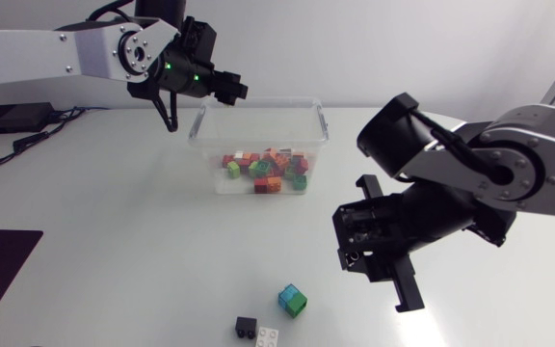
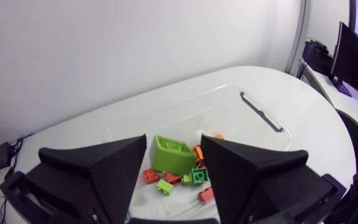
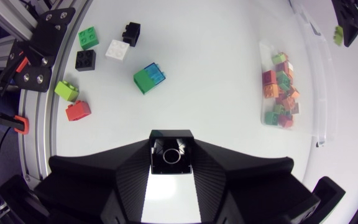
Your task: Place the duplo bricks in the container
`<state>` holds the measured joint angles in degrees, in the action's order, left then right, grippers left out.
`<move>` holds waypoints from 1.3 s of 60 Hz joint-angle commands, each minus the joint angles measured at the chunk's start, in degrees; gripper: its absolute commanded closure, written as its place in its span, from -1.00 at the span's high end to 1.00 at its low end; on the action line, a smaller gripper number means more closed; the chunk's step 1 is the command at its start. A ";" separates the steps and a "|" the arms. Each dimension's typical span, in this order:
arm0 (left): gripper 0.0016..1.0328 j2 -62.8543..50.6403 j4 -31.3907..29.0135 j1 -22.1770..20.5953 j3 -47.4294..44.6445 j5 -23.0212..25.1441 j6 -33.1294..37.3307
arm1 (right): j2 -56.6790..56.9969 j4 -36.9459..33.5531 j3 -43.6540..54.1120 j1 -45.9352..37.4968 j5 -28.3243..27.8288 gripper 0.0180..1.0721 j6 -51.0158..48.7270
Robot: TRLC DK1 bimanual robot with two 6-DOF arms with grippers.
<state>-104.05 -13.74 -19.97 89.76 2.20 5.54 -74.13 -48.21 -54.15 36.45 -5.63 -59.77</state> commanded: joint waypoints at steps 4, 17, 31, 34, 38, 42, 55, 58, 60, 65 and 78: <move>0.89 0.87 1.61 0.81 1.56 -1.67 -2.29 | 0.21 -0.93 -3.59 -2.70 -1.14 -0.59 0.97; 0.90 14.58 1.96 0.28 -11.71 -1.85 4.48 | -2.60 2.85 -13.00 -8.15 -3.86 -0.59 5.19; 0.90 26.44 -5.95 -0.34 -25.95 3.34 18.63 | -8.14 8.04 -22.93 -10.34 -6.85 -0.59 13.89; 0.89 27.94 -7.36 -0.25 -27.79 4.66 20.56 | -9.37 9.27 -24.69 -10.43 -7.12 -0.59 15.82; 0.89 30.40 -8.41 -0.42 -31.40 6.15 23.11 | -11.13 10.76 -27.06 -10.61 -7.38 -0.59 18.11; 0.89 32.16 -10.70 -0.86 -33.94 7.65 26.19 | -13.24 12.52 -29.61 -10.61 -7.56 -0.59 21.45; 0.89 34.97 -18.87 -6.31 -40.71 8.26 34.89 | -20.62 18.50 -37.52 -10.61 -7.82 -0.59 30.41; 0.89 34.97 -20.19 -7.90 -41.77 8.26 35.94 | -22.02 20.43 -38.57 -10.61 -7.82 -0.59 32.35; 0.89 34.97 -20.63 -8.77 -42.47 8.26 36.30 | -22.82 21.40 -39.10 -10.69 -7.73 -0.59 33.49; 0.89 34.44 -22.12 -11.23 -43.96 7.91 37.35 | -25.19 25.27 -40.16 -10.87 -7.73 -0.59 36.92; 0.87 32.51 -26.69 -16.86 -45.72 6.33 38.76 | -31.87 33.18 -43.41 -11.66 -5.97 -0.59 44.12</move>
<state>-70.26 -39.22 -35.38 45.76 8.93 42.50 -103.11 -16.58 -95.18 25.21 -12.19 -19.11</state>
